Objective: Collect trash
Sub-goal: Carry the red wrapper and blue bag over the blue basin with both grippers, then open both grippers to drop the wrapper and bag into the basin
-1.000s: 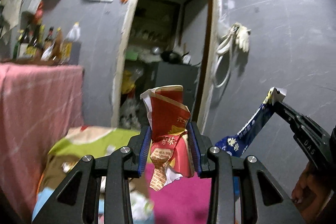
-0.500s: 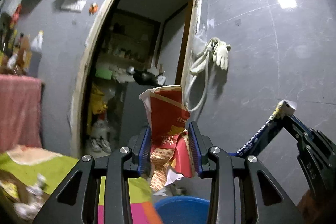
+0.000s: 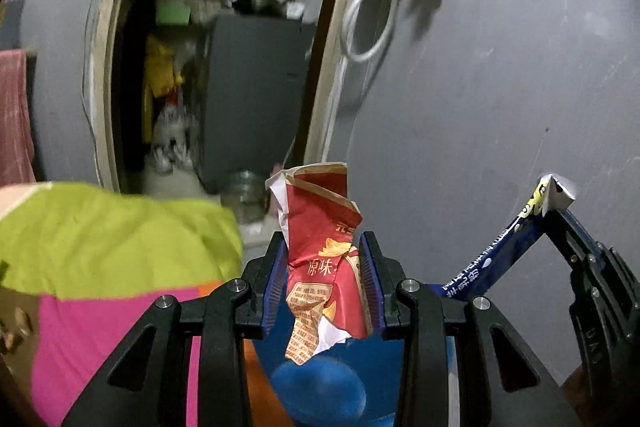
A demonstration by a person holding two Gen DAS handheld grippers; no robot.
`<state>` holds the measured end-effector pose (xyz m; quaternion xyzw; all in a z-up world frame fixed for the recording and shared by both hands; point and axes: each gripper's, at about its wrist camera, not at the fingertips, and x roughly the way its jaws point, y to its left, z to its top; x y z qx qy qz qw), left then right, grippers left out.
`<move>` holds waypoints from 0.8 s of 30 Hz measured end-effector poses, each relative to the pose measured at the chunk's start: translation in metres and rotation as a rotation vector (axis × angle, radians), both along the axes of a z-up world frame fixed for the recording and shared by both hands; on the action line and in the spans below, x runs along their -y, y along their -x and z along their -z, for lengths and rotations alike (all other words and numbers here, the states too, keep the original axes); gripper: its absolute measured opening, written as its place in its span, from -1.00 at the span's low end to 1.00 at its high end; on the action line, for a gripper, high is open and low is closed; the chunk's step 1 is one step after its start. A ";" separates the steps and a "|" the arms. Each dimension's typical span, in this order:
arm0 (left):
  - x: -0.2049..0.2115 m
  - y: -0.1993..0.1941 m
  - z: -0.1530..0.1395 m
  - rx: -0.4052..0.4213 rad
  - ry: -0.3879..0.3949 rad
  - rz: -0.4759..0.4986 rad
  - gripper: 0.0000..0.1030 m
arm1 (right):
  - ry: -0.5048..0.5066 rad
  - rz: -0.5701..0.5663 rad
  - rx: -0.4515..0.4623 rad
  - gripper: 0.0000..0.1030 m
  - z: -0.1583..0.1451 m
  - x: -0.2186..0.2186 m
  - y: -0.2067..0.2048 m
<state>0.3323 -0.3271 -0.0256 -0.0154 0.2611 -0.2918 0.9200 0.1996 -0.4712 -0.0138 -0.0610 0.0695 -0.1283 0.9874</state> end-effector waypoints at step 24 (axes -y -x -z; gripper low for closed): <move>0.005 -0.018 0.024 -0.181 -0.006 0.012 -0.20 | -0.157 -0.036 -0.249 -0.54 0.033 0.033 -0.049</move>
